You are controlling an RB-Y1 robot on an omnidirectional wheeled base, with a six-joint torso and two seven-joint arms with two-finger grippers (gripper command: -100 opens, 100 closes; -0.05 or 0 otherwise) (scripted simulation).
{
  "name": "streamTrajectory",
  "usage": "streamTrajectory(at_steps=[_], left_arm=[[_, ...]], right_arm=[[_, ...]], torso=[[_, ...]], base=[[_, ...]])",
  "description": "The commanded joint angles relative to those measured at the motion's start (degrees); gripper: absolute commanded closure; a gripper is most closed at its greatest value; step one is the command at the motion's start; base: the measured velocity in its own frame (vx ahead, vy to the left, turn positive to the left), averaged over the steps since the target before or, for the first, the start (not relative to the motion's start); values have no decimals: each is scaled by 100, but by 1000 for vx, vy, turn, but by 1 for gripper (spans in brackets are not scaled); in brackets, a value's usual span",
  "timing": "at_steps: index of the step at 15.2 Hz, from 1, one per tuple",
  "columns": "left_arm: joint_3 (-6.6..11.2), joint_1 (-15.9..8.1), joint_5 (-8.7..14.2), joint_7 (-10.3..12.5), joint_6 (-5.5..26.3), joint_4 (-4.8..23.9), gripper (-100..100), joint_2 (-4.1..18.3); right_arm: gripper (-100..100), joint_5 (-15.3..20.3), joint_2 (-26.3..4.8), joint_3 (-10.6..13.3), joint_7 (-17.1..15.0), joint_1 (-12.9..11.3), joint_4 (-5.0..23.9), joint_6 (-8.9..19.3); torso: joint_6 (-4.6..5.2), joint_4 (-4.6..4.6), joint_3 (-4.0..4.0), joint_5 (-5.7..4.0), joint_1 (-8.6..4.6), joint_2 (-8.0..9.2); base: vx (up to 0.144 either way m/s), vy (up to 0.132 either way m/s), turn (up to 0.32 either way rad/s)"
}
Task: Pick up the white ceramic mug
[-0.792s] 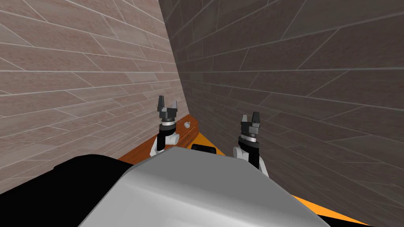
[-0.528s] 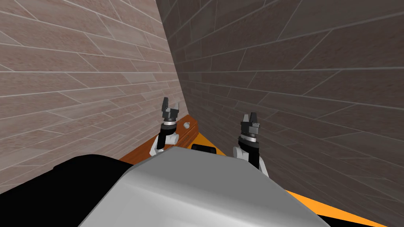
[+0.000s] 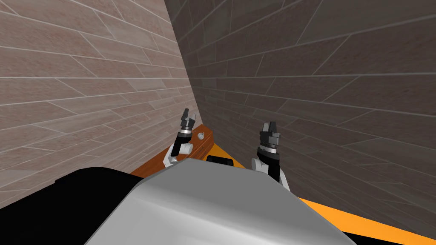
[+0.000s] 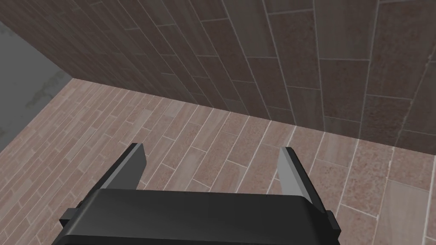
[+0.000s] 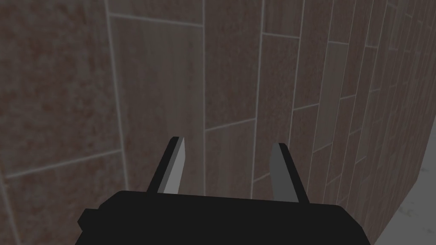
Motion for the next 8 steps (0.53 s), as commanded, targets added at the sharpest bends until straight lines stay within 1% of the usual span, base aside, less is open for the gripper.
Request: streamTrajectory(at_steps=[1,2,3,4,5,6,7,8], left_arm=[[33,-38,66,-115,286,187,-100,90],[33,-38,66,-115,335,187,-100,90],[69,-92,121,-199,488,353,-100,158],[69,-92,121,-199,575,353,-100,158],[69,-92,121,-199,575,353,-100,158],[108,-148,180,-289,766,529,-100,224],[108,-148,180,-289,830,529,-100,224],[148,-207,242,-382,972,714,-100,288]], right_arm=[[0,0,0,0,0,0,0,0],[0,0,0,0,0,0,0,0],[0,0,0,0,0,0,0,0],[0,0,0,0,0,0,0,0],[0,0,0,0,0,0,0,0],[0,0,0,0,0,0,0,0],[0,0,0,0,0,0,0,0],[0,0,0,0,0,0,0,0]], torso=[[0,0,0,0,0,0],[0,0,0,0,1,0],[0,0,0,0,0,0],[1,0,0,0,1,1],[0,0,0,0,1,1],[-1,0,1,0,-1,1],[0,0,0,0,-1,0],[0,0,0,0,-2,0]], base=[[5,28,-82],[4,27,-72],[3,31,-95],[3,31,-96],[4,22,-33],[7,20,-63],[7,23,-79],[4,29,-112]])
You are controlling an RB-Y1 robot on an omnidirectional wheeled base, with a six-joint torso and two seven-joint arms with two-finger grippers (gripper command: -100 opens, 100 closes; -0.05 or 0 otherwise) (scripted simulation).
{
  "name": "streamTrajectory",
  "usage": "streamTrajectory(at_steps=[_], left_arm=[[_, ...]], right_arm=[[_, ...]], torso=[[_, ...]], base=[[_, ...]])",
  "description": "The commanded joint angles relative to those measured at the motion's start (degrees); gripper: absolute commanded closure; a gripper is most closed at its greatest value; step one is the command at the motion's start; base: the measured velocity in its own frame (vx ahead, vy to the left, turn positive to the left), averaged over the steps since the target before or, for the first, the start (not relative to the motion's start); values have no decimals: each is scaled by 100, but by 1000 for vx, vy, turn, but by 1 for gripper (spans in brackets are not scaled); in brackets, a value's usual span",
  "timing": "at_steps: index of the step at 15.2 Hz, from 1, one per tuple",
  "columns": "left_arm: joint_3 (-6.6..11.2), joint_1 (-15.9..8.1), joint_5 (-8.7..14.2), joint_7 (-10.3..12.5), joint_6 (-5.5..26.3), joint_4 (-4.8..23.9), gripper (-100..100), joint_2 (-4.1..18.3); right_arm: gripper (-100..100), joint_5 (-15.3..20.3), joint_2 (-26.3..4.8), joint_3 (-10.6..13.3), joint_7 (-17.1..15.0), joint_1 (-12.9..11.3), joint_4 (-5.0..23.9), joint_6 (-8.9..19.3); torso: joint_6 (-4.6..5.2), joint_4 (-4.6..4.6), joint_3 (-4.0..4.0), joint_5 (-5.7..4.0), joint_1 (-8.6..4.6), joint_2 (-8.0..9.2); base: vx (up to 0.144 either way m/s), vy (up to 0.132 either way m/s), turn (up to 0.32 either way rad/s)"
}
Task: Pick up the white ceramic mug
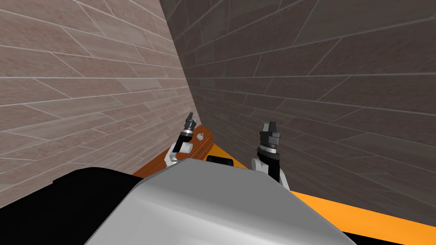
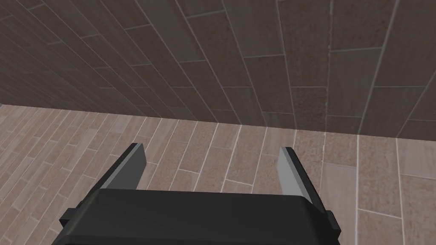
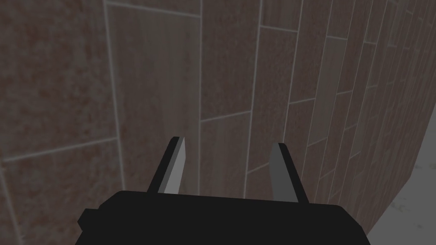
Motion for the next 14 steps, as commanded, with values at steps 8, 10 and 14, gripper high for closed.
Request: streamTrajectory(at_steps=[8,10,14], left_arm=[[167,-242,255,-385,1012,755,-100,240],[167,-242,255,-385,1160,755,-100,240],[259,-381,400,-601,1652,1183,-100,355]], right_arm=[[0,0,0,0,0,1,0,0],[0,0,0,0,0,0,0,0],[0,0,0,0,0,1,0,0]], torso=[[-2,0,0,0,0,0],[-1,0,0,0,1,0],[-3,0,1,-1,-2,1]], base=[[5,28,-82],[3,27,-63],[3,24,-82]])
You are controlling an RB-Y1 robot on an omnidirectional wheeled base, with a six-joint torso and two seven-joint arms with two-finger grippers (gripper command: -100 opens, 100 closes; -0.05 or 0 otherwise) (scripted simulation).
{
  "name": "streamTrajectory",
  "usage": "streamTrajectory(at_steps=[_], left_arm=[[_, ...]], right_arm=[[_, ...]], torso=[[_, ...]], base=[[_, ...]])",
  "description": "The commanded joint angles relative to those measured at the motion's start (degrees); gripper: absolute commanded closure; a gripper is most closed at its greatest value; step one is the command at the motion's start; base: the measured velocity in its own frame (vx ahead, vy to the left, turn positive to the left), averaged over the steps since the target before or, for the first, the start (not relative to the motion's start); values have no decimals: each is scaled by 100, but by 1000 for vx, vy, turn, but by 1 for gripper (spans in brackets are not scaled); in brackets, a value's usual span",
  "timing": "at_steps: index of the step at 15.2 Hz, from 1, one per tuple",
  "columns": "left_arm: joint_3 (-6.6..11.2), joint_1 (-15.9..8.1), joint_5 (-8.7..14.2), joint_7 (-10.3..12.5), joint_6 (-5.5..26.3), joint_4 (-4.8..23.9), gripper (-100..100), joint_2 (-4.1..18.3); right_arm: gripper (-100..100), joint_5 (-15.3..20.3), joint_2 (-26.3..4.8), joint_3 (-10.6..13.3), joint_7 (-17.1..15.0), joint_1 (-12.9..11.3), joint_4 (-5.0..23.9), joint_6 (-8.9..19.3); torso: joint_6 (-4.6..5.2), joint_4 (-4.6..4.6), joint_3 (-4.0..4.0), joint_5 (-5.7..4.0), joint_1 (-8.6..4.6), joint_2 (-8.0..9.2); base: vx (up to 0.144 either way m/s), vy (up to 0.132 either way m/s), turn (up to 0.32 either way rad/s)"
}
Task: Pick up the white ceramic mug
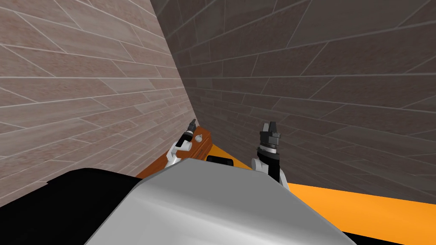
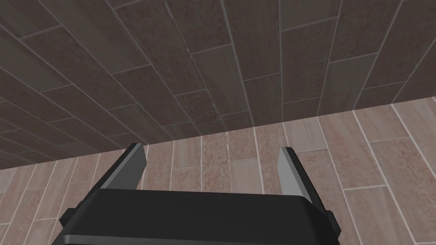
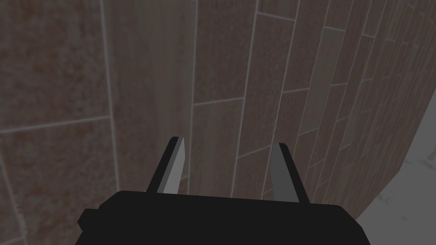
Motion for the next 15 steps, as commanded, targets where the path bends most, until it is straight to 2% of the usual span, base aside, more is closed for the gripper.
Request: streamTrajectory(at_steps=[1,2,3,5,6,8,9,11,12,14,15], left_arm=[[32,-14,53,-80,286,113,-100,35],[32,-14,53,-80,309,113,-100,35],[79,-86,127,-191,469,333,-100,90],[79,-86,127,-191,626,333,-100,90],[126,-158,203,-303,789,555,-100,143],[126,-158,203,-303,948,555,-100,143],[174,-231,279,-417,1165,756,-100,194],[174,-231,279,-417,1271,779,-100,194],[222,-304,356,-530,1475,1004,-100,243],[222,-304,356,-530,1596,1004,-100,243],[269,-377,433,-644,1805,1226,-100,290]], right_arm=[[0,0,0,0,0,0,0,0],[0,0,0,0,0,0,0,0],[0,0,0,0,0,0,0,0],[0,0,0,0,0,0,0,0],[0,0,0,0,0,0,0,0],[0,0,0,0,0,0,0,0],[0,0,0,0,0,0,0,0],[0,0,0,0,0,0,0,0],[0,0,0,0,0,0,0,0],[0,0,0,0,0,0,0,0],[0,0,0,0,0,1,0,0]], torso=[[0,0,0,0,0,0],[-1,0,0,1,1,-1],[-2,0,0,0,-1,0],[-1,0,0,0,1,1],[-2,0,1,0,0,1],[-1,0,0,0,0,1],[-3,0,1,0,-1,1],[0,-1,0,1,1,0],[-3,0,0,0,-1,0],[-1,0,0,0,0,0],[-3,0,0,0,-2,0]], base=[[7,29,-98],[4,25,-40],[4,27,-98],[2,29,-80],[2,26,-97],[3,28,-75],[5,27,-96],[3,27,-75],[5,24,-108],[4,26,-73],[3,28,-68]])
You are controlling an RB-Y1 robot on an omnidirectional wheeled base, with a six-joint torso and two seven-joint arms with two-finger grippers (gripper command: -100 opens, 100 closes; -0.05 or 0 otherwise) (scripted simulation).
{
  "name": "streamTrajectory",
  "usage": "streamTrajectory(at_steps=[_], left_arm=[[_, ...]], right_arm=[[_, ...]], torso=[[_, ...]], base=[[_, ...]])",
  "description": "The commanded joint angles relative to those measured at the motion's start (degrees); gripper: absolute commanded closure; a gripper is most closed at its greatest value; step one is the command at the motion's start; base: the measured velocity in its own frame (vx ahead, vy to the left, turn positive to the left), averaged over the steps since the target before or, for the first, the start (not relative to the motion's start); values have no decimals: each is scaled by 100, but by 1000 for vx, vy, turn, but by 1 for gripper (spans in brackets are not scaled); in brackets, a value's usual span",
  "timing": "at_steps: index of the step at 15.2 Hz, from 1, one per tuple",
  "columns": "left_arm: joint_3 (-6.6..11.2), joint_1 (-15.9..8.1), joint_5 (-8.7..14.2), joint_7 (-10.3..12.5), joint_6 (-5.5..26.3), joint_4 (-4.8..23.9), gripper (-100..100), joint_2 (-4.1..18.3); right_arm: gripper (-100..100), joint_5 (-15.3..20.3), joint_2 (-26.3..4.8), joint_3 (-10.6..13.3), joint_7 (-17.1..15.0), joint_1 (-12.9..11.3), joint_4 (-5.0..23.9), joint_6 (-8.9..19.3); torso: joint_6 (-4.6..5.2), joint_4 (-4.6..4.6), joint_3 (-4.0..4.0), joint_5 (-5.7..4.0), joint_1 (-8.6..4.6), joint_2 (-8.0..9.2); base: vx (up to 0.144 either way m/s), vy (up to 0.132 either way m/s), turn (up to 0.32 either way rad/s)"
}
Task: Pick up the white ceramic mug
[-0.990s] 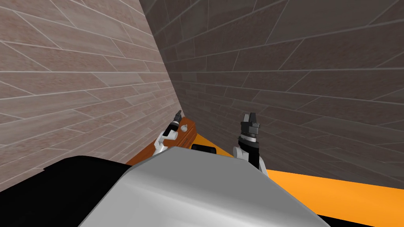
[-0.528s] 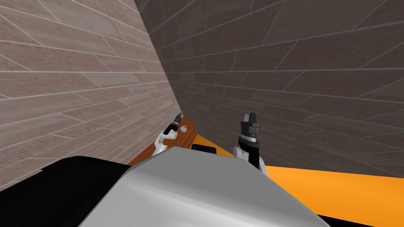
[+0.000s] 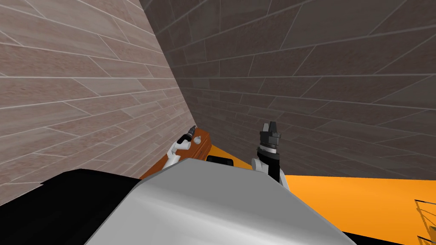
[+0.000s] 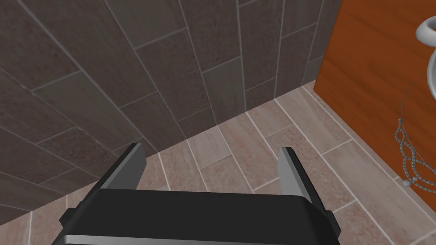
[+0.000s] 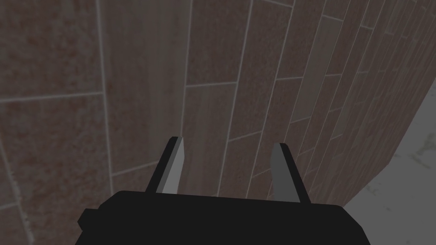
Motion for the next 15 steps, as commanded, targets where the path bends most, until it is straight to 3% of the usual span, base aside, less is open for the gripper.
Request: streamTrajectory(at_steps=[1,2,3,5,6,8,9,11,12,15], left_arm=[[33,-62,64,-92,286,199,-100,46],[33,-62,64,-92,287,199,-100,46],[80,-135,141,-205,459,423,-100,91],[80,-135,141,-205,610,423,-100,91],[126,-208,217,-317,740,645,-100,135],[126,-208,217,-317,931,645,-100,135],[172,-281,293,-428,1084,864,-100,176],[172,-281,293,-428,1247,864,-100,176],[216,-352,367,-536,1447,1080,-100,215],[260,-422,441,-643,1817,1291,-100,252]], right_arm=[[0,0,0,0,0,0,0,0],[0,0,0,0,0,0,0,0],[0,0,0,0,0,0,0,0],[0,0,0,0,0,0,0,0],[0,0,0,0,0,0,0,0],[0,0,0,0,0,0,0,0],[0,0,0,0,0,0,0,0],[0,0,0,0,0,0,0,0],[0,0,0,0,0,0,0,0],[0,0,0,0,0,0,0,0]], torso=[[0,0,0,0,0,0],[0,0,0,1,2,0],[-1,0,0,0,0,0],[0,0,0,0,1,0],[-1,0,0,0,0,0],[0,0,-1,0,1,-1],[-1,0,0,0,-1,0],[0,0,-1,0,1,-1],[-1,0,0,0,-1,-1],[1,0,-1,0,1,-1]], base=[[3,31,-106],[2,24,-62],[3,26,-96],[3,28,-81],[7,27,-95],[4,26,-81],[4,25,-86],[3,27,-78],[3,23,-96],[4,30,-117]])
